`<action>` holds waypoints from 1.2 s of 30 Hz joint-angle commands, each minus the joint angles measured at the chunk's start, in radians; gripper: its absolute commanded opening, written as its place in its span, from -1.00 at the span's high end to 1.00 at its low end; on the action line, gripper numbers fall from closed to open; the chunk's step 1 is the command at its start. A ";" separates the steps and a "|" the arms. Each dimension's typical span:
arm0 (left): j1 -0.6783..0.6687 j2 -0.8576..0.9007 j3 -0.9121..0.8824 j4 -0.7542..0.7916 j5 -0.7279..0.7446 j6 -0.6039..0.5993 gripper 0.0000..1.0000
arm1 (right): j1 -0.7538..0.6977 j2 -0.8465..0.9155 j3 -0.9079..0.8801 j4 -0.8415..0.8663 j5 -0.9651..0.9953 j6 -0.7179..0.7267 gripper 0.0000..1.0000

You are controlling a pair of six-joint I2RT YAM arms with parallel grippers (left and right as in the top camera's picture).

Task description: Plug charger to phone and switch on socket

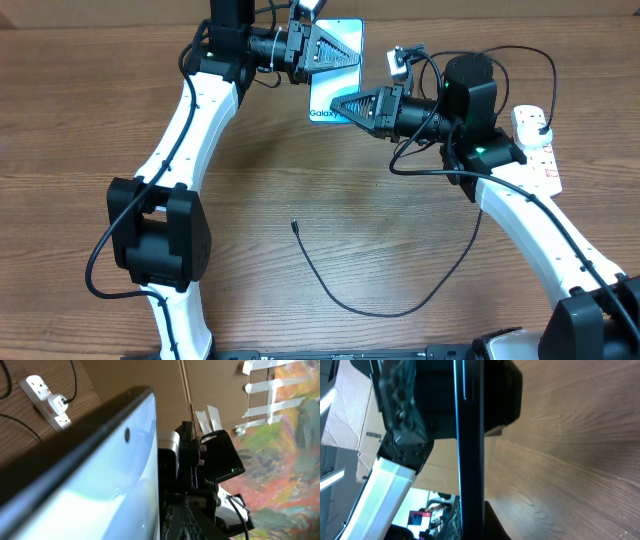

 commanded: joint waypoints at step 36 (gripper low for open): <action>0.014 -0.042 0.029 0.101 0.050 -0.048 0.04 | -0.052 0.003 0.002 0.028 0.083 0.029 0.93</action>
